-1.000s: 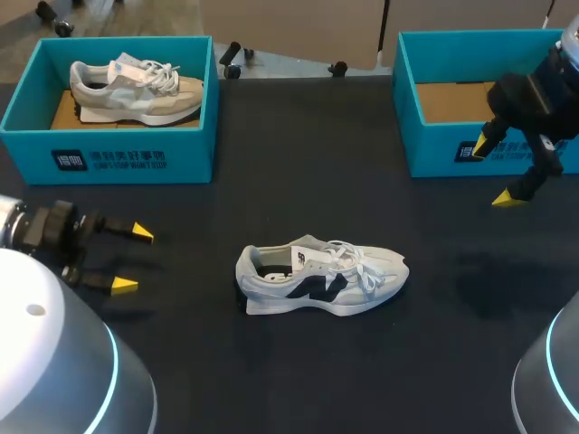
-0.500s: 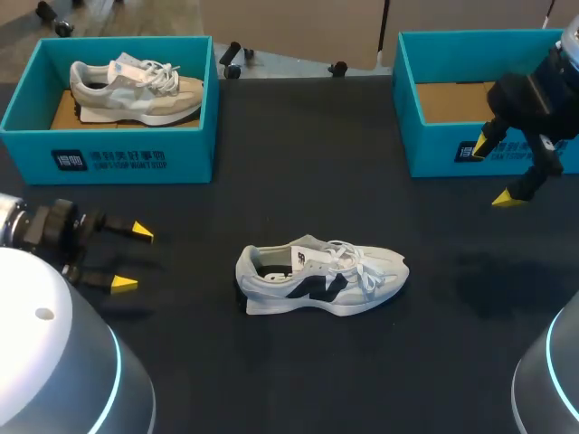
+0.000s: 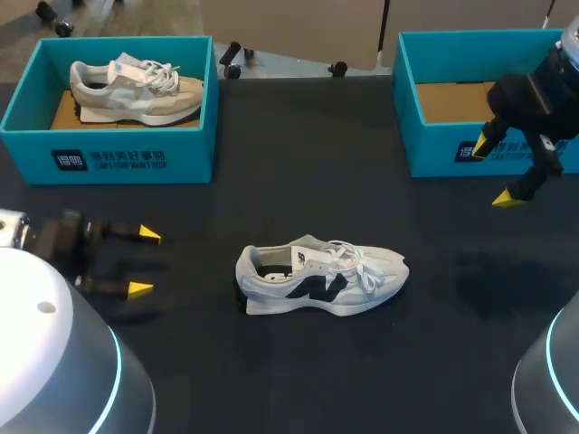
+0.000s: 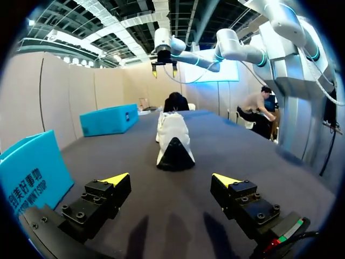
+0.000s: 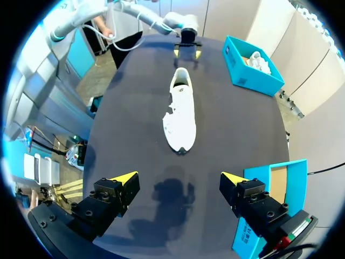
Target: Take the shoe out of the shoebox, open the shoe tongue, remove and reinsert the insole, then place the shoe into the shoebox
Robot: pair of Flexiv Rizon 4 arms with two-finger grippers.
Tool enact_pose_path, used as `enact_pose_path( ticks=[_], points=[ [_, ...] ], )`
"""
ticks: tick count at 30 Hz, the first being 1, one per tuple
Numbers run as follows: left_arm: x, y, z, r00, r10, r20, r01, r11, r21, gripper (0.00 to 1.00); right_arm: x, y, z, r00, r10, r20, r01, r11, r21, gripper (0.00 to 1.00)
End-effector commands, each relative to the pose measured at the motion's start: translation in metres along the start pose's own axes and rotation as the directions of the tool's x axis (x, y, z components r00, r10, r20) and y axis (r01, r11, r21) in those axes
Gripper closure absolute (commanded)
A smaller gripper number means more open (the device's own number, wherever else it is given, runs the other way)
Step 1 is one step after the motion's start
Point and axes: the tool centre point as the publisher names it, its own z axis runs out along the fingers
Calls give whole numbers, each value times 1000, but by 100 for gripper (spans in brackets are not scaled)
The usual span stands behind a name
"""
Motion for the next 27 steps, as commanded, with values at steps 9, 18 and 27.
enact_pose_path(
  ticks=[9, 18, 27],
  points=[
    [-2, 1, 46, 999, -16, 28, 16, 1000, 12, 0, -1, 0, 1, 1000, 0, -1, 0, 1000, 1, 0],
    [6, -8, 81, 999, -25, 33, 24, 999, 34, 0, -1, 0, 1, 1000, 0, -1, 0, 1000, 1, 0],
    [17, -15, 105, 1000, -25, 19, 24, 998, 53, 0, -1, 0, 1, 1000, 0, -1, 0, 1000, 1, 0]
  ],
)
